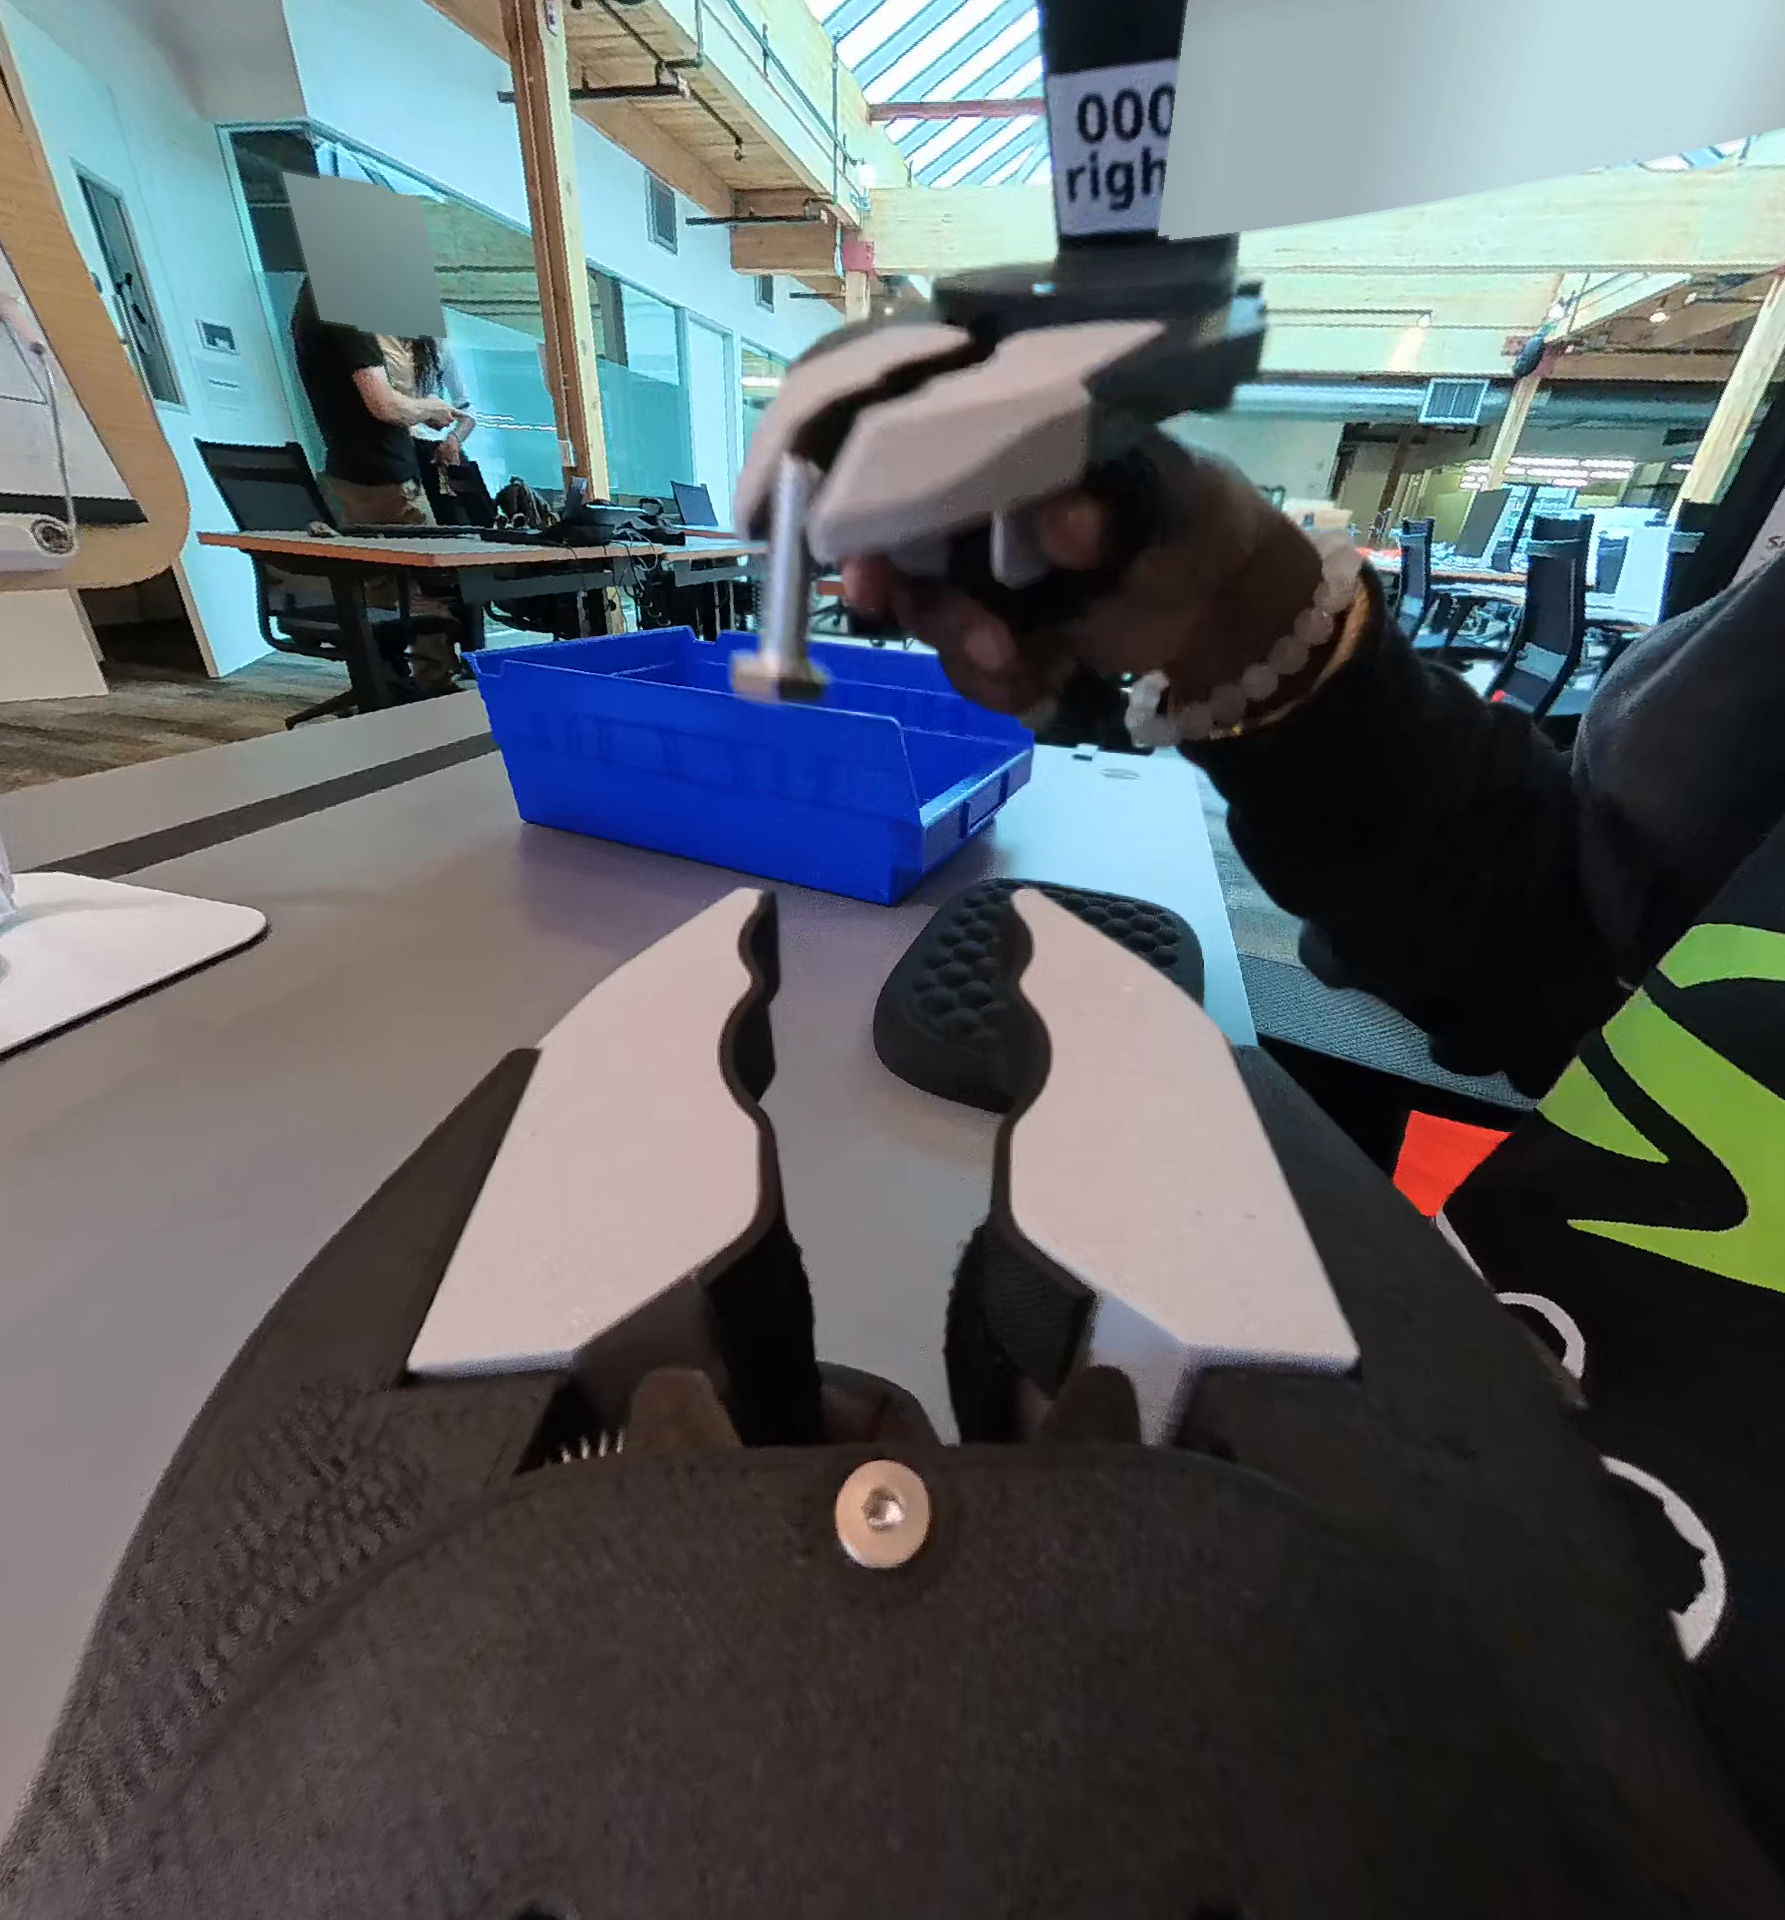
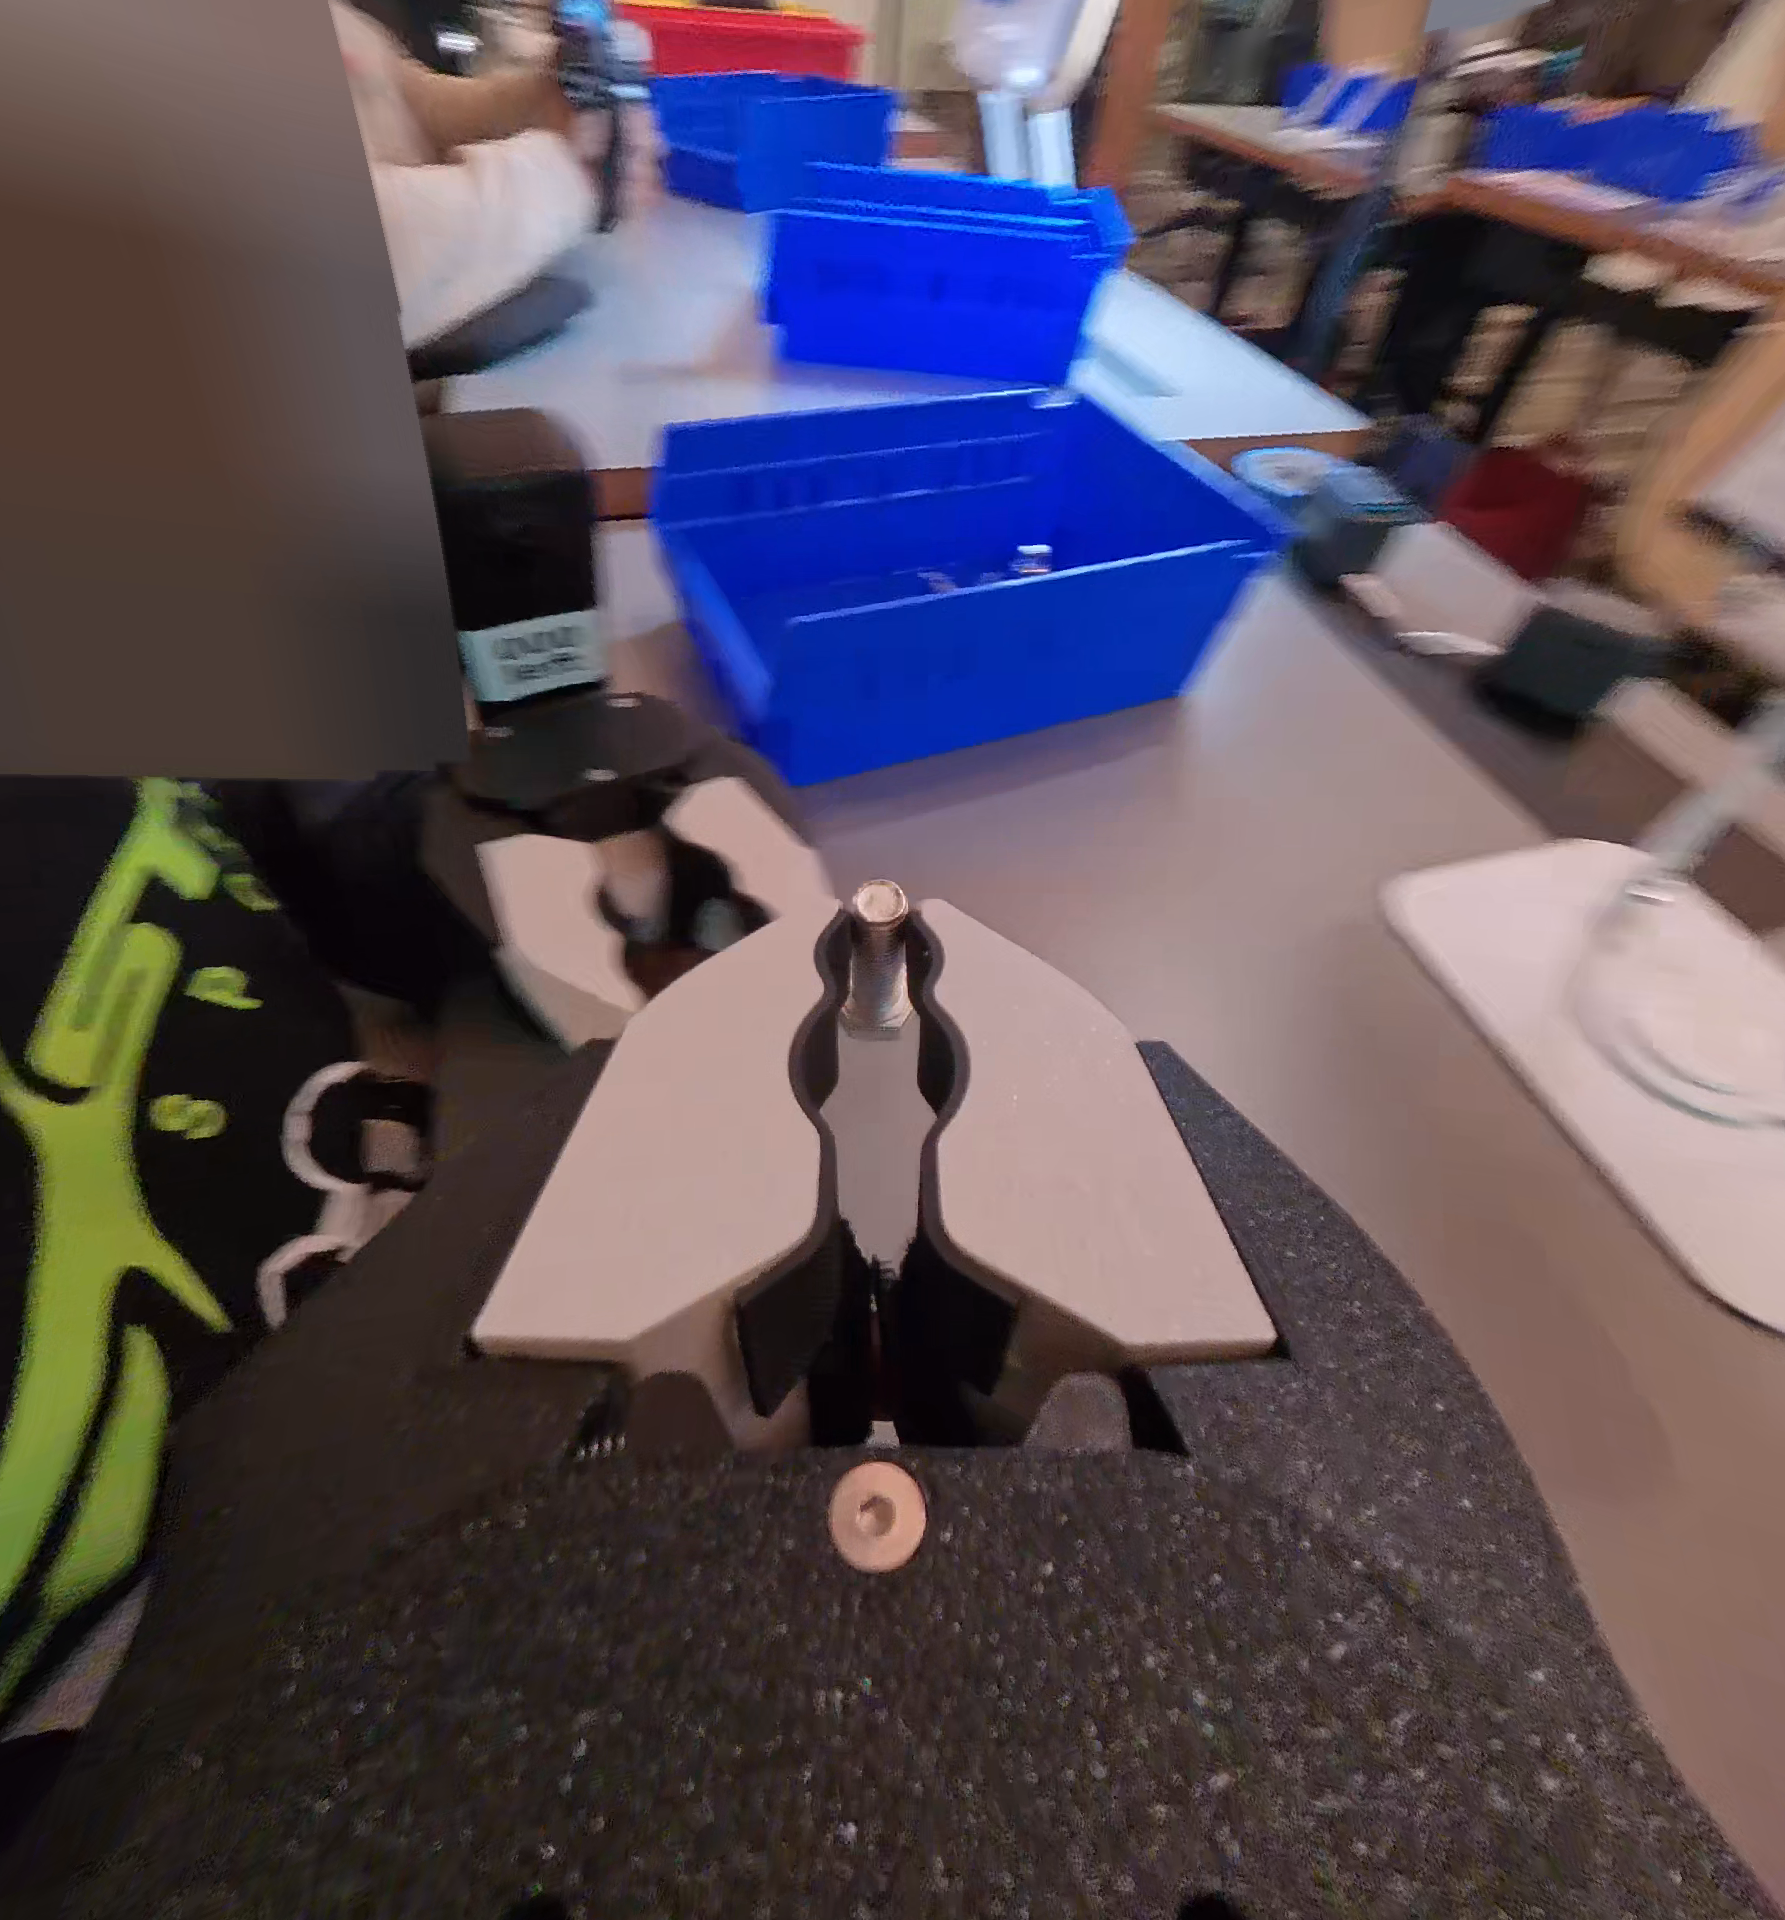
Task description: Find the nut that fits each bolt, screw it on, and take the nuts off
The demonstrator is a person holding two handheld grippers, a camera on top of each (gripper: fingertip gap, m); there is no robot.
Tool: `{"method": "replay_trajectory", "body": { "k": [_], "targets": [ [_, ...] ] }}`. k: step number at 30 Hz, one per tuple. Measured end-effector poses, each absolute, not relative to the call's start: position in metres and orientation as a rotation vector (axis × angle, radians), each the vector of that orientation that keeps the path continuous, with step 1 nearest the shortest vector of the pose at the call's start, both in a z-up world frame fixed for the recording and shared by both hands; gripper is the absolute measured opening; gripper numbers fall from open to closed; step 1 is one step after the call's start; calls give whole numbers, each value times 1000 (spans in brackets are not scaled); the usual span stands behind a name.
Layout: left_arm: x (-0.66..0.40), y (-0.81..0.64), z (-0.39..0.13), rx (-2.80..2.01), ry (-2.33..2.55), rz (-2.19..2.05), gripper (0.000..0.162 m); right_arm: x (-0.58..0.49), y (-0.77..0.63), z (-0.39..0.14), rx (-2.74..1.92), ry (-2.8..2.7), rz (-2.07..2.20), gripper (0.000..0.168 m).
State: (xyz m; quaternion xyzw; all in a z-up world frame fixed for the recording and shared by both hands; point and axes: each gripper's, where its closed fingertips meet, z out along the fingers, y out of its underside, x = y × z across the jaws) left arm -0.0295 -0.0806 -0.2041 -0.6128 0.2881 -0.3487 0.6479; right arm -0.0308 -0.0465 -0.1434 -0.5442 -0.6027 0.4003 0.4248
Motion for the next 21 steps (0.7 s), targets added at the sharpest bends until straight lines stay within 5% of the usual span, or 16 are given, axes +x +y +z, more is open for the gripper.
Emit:
{"method": "replay_trajectory", "body": {
  "k": [7,21],
  "targets": [
    [-29,-82,-203,-1378,659,-798,49,111,145,-124,-1637,-977,368,10],
    [-28,-82,-203,-1380,655,-804,49,190,275,-276,-2079,-734,200,10]
  ]
}}
